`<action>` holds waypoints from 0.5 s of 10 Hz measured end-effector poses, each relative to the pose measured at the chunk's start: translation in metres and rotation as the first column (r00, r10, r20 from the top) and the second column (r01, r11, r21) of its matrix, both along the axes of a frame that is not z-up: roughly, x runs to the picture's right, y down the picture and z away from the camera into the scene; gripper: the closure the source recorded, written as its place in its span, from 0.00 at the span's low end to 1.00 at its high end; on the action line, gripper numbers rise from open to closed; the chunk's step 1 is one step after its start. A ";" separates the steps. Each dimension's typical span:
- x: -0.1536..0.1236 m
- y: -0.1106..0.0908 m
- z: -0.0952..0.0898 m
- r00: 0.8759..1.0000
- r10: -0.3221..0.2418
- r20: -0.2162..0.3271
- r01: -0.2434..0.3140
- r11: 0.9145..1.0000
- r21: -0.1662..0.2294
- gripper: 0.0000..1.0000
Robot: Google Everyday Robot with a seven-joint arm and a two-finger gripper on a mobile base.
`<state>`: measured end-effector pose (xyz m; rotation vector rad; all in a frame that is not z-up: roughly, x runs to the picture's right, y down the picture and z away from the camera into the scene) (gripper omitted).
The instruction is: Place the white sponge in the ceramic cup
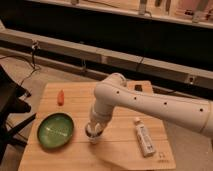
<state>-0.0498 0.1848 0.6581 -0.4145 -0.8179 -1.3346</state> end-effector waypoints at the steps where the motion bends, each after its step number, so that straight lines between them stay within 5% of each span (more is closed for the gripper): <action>1: -0.001 0.000 -0.005 1.000 -0.005 0.009 0.005 1.000 0.007 1.00; 3: -0.004 -0.001 -0.010 1.000 -0.012 0.017 0.012 1.000 0.025 1.00; 5: 0.004 -0.004 -0.004 1.000 0.019 -0.015 -0.019 1.000 0.016 0.86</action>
